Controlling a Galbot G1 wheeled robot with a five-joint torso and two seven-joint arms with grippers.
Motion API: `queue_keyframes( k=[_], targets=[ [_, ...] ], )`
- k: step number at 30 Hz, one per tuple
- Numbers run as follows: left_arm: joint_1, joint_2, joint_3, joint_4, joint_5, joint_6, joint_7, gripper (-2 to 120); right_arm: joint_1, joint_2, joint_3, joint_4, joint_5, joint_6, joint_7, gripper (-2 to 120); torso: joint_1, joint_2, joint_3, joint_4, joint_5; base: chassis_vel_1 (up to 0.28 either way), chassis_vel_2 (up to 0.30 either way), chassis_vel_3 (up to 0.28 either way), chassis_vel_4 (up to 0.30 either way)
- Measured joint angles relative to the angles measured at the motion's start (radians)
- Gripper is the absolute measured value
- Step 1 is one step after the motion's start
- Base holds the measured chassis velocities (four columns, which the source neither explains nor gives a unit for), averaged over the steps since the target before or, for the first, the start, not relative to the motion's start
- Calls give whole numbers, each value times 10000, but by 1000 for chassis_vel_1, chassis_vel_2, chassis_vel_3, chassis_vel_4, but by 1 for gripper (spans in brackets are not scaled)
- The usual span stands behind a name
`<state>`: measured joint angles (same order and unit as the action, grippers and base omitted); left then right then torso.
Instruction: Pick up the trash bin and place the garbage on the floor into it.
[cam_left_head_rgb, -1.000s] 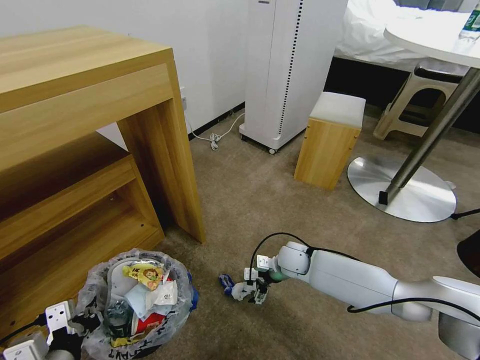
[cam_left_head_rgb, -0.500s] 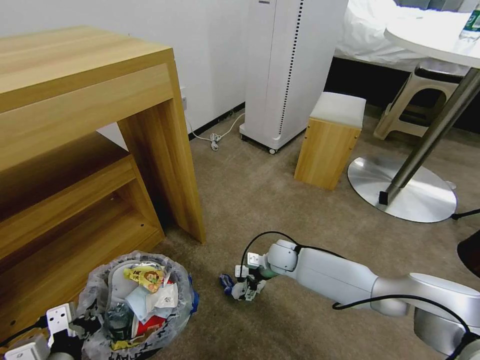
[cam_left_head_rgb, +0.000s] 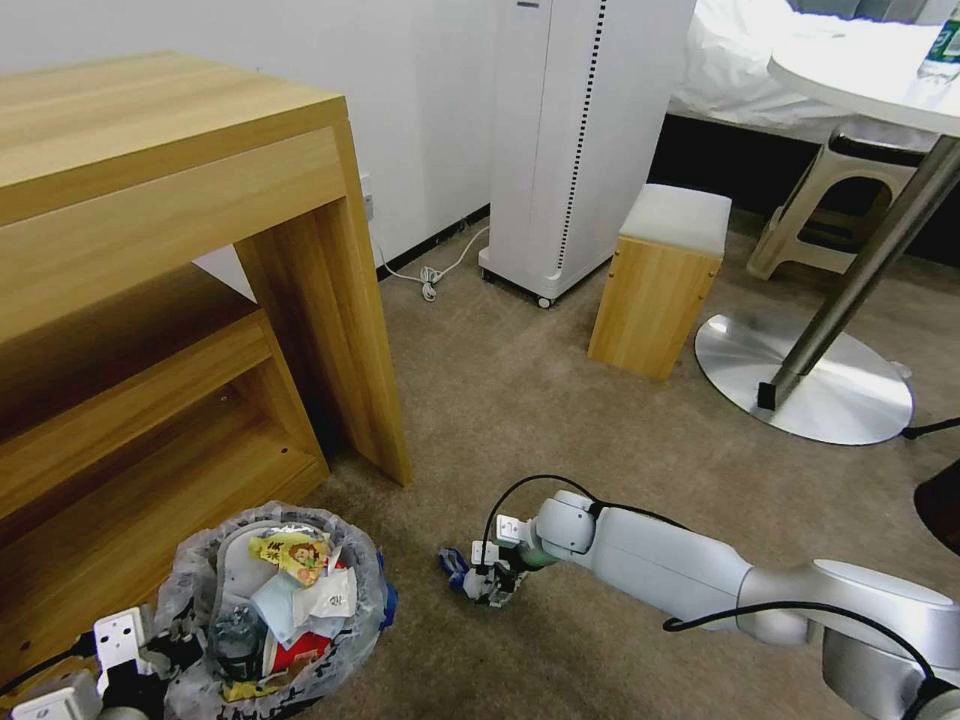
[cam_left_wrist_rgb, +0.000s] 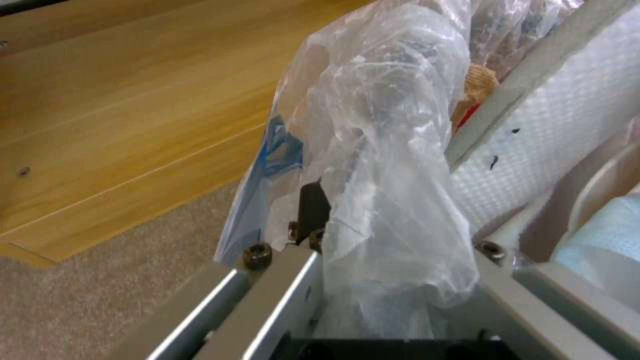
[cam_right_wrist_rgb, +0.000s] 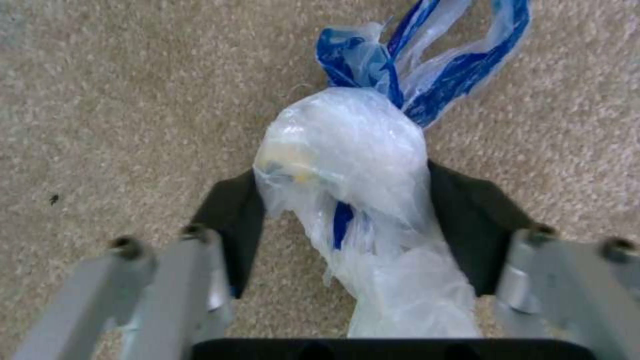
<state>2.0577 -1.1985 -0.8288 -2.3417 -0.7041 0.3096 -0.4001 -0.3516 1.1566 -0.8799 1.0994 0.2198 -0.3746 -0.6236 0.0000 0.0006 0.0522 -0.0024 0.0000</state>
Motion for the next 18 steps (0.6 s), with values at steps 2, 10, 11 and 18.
queue_keyframes(
  k=[2,10,11,18],
  targets=[
    [3,-2,3,0,9,-7,9,1,-65,-10,26,-11,34,23,29,46,0,0,0,-1,0,0,0,0,0],
    [32,68,-87,-50,-47,-21,21,1,-185,-50,199,41,138,39,59,18,0,0,1,-1,0,0,0,0,0],
    [41,85,-105,-57,-86,-15,35,1,-168,-107,273,129,212,34,83,13,0,0,1,0,1,0,0,0,0],
    [-13,162,-100,-28,-301,102,88,1,-21,-981,1697,1502,1179,-190,402,0,0,0,0,-1,-1,0,0,0,0]
  ],
)
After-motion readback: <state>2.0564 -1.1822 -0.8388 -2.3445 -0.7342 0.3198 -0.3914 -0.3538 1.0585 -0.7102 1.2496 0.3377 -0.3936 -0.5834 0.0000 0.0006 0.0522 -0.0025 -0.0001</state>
